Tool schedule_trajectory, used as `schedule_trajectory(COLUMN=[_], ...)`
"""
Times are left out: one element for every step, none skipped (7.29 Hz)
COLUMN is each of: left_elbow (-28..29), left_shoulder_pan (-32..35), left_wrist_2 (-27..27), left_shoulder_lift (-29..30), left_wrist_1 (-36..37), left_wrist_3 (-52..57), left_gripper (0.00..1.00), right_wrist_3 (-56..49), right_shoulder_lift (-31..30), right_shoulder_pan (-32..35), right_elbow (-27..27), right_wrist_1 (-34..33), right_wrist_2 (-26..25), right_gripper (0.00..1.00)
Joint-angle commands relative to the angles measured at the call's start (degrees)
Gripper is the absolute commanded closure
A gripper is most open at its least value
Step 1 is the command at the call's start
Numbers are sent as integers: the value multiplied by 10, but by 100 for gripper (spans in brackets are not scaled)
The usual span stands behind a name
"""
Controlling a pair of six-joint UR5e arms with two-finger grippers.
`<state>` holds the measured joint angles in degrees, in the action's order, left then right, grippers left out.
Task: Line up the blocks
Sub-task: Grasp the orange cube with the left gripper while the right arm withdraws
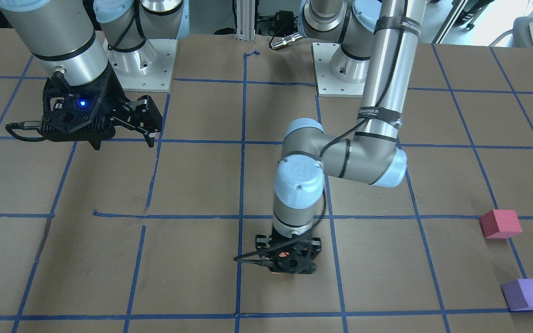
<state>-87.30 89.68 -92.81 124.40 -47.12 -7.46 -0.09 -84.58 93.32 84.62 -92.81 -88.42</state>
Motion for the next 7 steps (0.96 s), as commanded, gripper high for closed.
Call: schedule_trajectory(left_elbow=[11, 27, 40, 60, 106, 149, 153], left_shoulder_pan=[-125, -167, -205, -233, -271, -294, -301], left_wrist_2=[-2, -2, -3, -4, -4, -3, -2], left_shoulder_lift=[2, 11, 15, 16, 15, 22, 28], left_wrist_1=[-4, -6, -17, -59, -137, -198, -198], left_wrist_3=[95, 180, 247, 261, 263, 287, 333], left_gripper=[100, 100, 100, 100, 100, 100, 100], right_wrist_3=[2, 2, 2, 3, 0, -2, -1], right_shoulder_lift=[-15, -16, -16, -6, -8, -10, 2], right_shoulder_pan=[2, 3, 3, 4, 4, 4, 5], right_elbow=[6, 9, 9, 9, 10, 11, 13], right_wrist_1=[3, 1, 1, -9, -8, -6, -30], right_wrist_2=[1, 3, 3, 29, 49, 47, 43], right_gripper=[0, 0, 0, 0, 0, 0, 0])
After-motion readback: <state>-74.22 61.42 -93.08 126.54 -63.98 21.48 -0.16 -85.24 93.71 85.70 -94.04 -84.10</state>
